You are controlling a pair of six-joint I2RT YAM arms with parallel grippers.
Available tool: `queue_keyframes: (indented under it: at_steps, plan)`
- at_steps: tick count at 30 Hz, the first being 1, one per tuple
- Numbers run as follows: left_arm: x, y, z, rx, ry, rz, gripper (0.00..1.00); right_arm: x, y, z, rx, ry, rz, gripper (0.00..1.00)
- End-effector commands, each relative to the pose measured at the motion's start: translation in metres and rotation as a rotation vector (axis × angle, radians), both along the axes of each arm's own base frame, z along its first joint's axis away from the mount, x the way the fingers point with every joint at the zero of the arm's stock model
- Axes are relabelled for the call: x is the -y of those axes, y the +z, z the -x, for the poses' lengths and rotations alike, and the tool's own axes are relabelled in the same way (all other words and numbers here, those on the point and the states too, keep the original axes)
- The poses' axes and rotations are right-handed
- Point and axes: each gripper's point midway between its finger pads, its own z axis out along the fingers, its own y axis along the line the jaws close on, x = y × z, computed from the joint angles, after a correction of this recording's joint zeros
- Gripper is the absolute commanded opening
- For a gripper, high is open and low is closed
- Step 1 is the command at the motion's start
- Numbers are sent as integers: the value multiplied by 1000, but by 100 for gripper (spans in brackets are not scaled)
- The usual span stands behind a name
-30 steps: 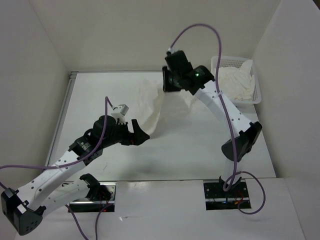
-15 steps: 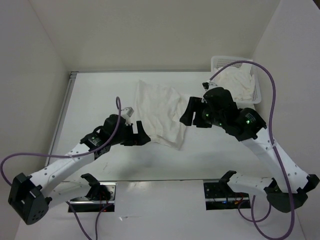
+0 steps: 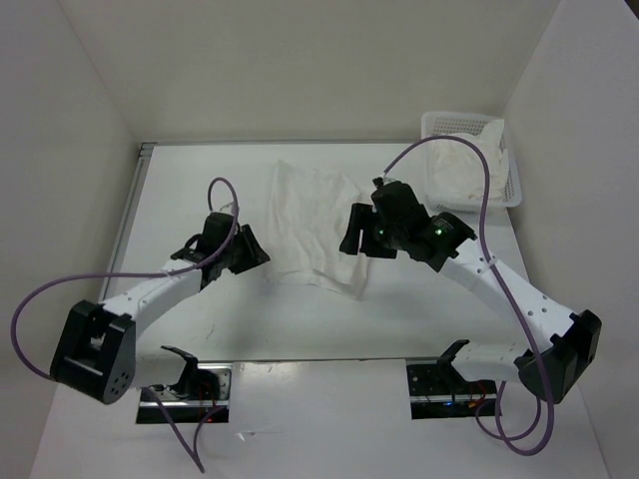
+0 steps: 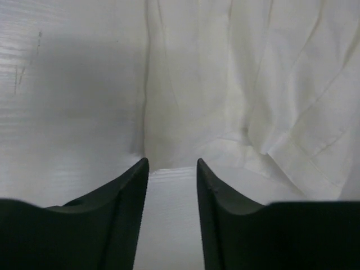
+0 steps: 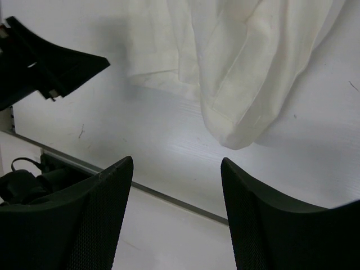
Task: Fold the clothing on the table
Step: Fold the skirt
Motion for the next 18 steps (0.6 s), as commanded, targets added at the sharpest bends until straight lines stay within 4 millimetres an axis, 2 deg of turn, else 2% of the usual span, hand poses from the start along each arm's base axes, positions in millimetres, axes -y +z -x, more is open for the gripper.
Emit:
queue_keyframes:
  at_steps: [1,3,6,11,13,18]
  plan:
    - [16,-16,-8,-18,-85,93,44,-8,22,-9,91,-4,-70,69]
    - [11,-27,-15,-38,-66,95,33,-7,20,-8,84,-4,-64,69]
    - [9,-47,-15,-95,-63,100,33,-2,21,-5,89,-11,-60,69]
    - [4,-59,-18,-111,-63,90,36,1,25,-3,95,-30,-75,69]
    - [8,-61,-23,-108,-78,106,36,1,21,-2,88,-30,-69,69]
    - [18,-71,-19,-135,-114,154,38,2,21,-3,88,-43,-70,69]
